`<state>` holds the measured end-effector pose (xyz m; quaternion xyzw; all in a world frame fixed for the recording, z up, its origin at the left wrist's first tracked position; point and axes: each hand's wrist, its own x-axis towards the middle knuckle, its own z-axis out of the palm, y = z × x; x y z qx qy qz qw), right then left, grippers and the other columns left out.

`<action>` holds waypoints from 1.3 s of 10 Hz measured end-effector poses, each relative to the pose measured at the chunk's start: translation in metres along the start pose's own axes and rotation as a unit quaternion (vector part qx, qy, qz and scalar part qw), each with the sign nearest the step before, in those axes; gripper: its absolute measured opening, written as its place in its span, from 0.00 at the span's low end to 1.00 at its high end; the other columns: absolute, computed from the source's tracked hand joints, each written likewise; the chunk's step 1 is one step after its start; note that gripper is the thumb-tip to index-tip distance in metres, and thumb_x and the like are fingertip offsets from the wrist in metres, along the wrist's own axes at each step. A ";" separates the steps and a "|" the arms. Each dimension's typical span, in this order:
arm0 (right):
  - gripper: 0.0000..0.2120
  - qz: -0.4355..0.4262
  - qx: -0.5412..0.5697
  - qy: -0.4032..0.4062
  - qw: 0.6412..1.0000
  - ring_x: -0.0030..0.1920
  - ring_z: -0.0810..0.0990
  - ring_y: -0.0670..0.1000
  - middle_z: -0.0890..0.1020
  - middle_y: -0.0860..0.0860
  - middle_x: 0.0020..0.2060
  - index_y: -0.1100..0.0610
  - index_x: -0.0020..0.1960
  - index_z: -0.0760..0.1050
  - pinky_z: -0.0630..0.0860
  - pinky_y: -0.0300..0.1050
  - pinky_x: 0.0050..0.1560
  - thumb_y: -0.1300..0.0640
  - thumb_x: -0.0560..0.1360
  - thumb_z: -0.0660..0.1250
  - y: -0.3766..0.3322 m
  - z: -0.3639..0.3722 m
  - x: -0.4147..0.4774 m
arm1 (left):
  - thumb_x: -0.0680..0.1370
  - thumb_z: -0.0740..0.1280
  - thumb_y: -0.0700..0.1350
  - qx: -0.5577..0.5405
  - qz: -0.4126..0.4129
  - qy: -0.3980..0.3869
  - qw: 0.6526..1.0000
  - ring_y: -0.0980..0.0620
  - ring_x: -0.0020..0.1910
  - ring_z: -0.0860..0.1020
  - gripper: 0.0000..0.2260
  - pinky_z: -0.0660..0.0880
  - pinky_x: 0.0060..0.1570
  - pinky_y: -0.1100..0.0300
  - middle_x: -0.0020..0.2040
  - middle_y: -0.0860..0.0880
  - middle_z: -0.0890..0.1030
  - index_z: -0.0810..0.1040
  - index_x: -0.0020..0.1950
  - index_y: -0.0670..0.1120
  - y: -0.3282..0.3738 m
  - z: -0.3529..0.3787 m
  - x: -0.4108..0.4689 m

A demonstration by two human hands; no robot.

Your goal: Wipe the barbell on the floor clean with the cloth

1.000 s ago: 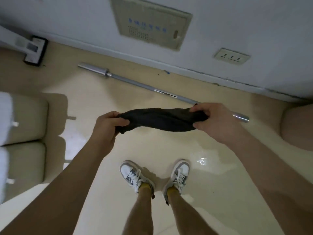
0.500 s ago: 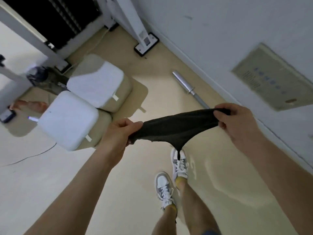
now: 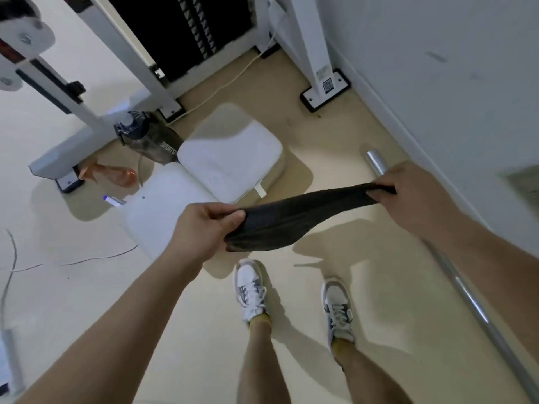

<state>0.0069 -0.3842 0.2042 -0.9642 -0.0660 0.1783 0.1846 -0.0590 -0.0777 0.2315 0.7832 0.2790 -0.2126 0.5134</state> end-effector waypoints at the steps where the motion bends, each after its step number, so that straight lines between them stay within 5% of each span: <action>1: 0.12 0.021 0.006 0.068 0.997 0.52 0.77 0.59 0.80 0.59 0.42 0.63 0.44 0.79 0.70 0.45 0.43 0.58 0.77 0.60 -0.005 0.007 0.033 | 0.76 0.68 0.46 0.002 0.055 -0.001 0.998 0.63 0.25 0.74 0.06 0.66 0.25 0.74 0.32 0.53 0.81 0.83 0.41 0.51 0.020 -0.009 0.047; 3: 0.13 0.093 -0.058 0.214 0.971 0.45 0.74 0.61 0.80 0.60 0.43 0.60 0.52 0.77 0.66 0.47 0.40 0.58 0.78 0.55 -0.016 0.016 0.084 | 0.76 0.68 0.45 0.039 0.109 -0.061 0.991 0.63 0.30 0.76 0.04 0.67 0.27 0.77 0.35 0.54 0.80 0.83 0.45 0.48 0.059 -0.014 0.152; 4: 0.13 0.148 -0.056 0.322 0.934 0.47 0.74 0.63 0.79 0.62 0.45 0.62 0.54 0.76 0.67 0.48 0.42 0.58 0.78 0.56 -0.026 0.012 0.099 | 0.75 0.69 0.41 -0.040 0.125 -0.086 0.988 0.61 0.37 0.77 0.05 0.70 0.31 0.76 0.39 0.51 0.81 0.83 0.50 0.44 0.084 -0.014 0.192; 5: 0.12 0.166 -0.014 0.398 0.902 0.47 0.72 0.63 0.78 0.62 0.45 0.63 0.54 0.76 0.64 0.46 0.44 0.59 0.77 0.58 -0.045 0.020 0.107 | 0.74 0.70 0.38 -0.099 0.162 -0.086 0.978 0.61 0.32 0.75 0.05 0.68 0.27 0.68 0.39 0.51 0.79 0.82 0.47 0.47 0.108 -0.024 0.222; 6: 0.09 0.131 0.009 0.402 0.906 0.44 0.73 0.62 0.78 0.61 0.43 0.63 0.52 0.78 0.65 0.46 0.43 0.61 0.74 0.63 -0.077 0.056 0.114 | 0.74 0.68 0.36 -0.130 0.158 -0.057 0.977 0.55 0.35 0.77 0.08 0.71 0.28 0.65 0.37 0.50 0.80 0.81 0.43 0.50 0.108 -0.047 0.251; 7: 0.11 0.064 0.042 0.318 0.945 0.43 0.73 0.60 0.78 0.57 0.41 0.61 0.52 0.79 0.68 0.47 0.42 0.61 0.72 0.63 -0.117 0.118 0.128 | 0.73 0.66 0.33 -0.188 0.091 -0.021 0.978 0.49 0.36 0.81 0.08 0.80 0.41 0.57 0.33 0.47 0.81 0.79 0.39 0.45 0.077 -0.075 0.278; 8: 0.07 0.015 0.044 0.176 0.983 0.41 0.74 0.57 0.76 0.54 0.36 0.58 0.46 0.80 0.75 0.50 0.38 0.60 0.70 0.65 -0.152 0.190 0.141 | 0.73 0.69 0.37 -0.130 0.017 0.072 0.989 0.46 0.42 0.81 0.06 0.80 0.35 0.62 0.39 0.44 0.80 0.76 0.37 0.44 0.026 -0.100 0.309; 9: 0.09 0.003 0.015 0.056 0.998 0.36 0.75 0.55 0.74 0.50 0.30 0.55 0.33 0.77 0.73 0.44 0.32 0.63 0.58 0.76 -0.172 0.241 0.148 | 0.72 0.68 0.33 0.098 0.030 0.097 0.990 0.48 0.37 0.79 0.09 0.74 0.27 0.71 0.44 0.41 0.79 0.77 0.39 0.47 -0.032 -0.113 0.334; 10: 0.13 -0.006 0.004 -0.005 1.000 0.34 0.74 0.53 0.73 0.48 0.27 0.53 0.28 0.73 0.72 0.43 0.32 0.61 0.55 0.78 -0.190 0.267 0.150 | 0.70 0.61 0.32 0.283 0.118 0.105 0.946 0.48 0.40 0.77 0.16 0.75 0.34 0.68 0.49 0.45 0.80 0.80 0.44 0.51 -0.067 -0.125 0.348; 11: 0.07 -0.037 -0.011 -0.057 0.998 0.41 0.75 0.52 0.76 0.48 0.33 0.52 0.33 0.77 0.71 0.47 0.44 0.58 0.62 0.75 -0.210 0.273 0.145 | 0.69 0.60 0.33 0.375 0.144 0.097 0.911 0.42 0.52 0.77 0.18 0.74 0.51 0.56 0.54 0.43 0.80 0.82 0.49 0.50 -0.086 -0.140 0.361; 12: 0.11 0.018 -0.033 -0.138 0.990 0.57 0.68 0.54 0.73 0.51 0.50 0.53 0.50 0.77 0.62 0.54 0.56 0.63 0.71 0.61 -0.209 0.277 0.141 | 0.71 0.63 0.36 0.455 0.115 0.025 0.882 0.39 0.62 0.72 0.21 0.70 0.63 0.51 0.64 0.39 0.74 0.77 0.62 0.47 -0.106 -0.146 0.360; 13: 0.19 0.068 -0.039 -0.174 0.982 0.59 0.63 0.54 0.68 0.51 0.56 0.49 0.60 0.71 0.62 0.55 0.53 0.61 0.70 0.60 -0.201 0.272 0.128 | 0.72 0.66 0.38 0.479 0.102 -0.038 0.871 0.39 0.67 0.68 0.24 0.66 0.67 0.51 0.72 0.43 0.66 0.72 0.68 0.48 -0.117 -0.142 0.341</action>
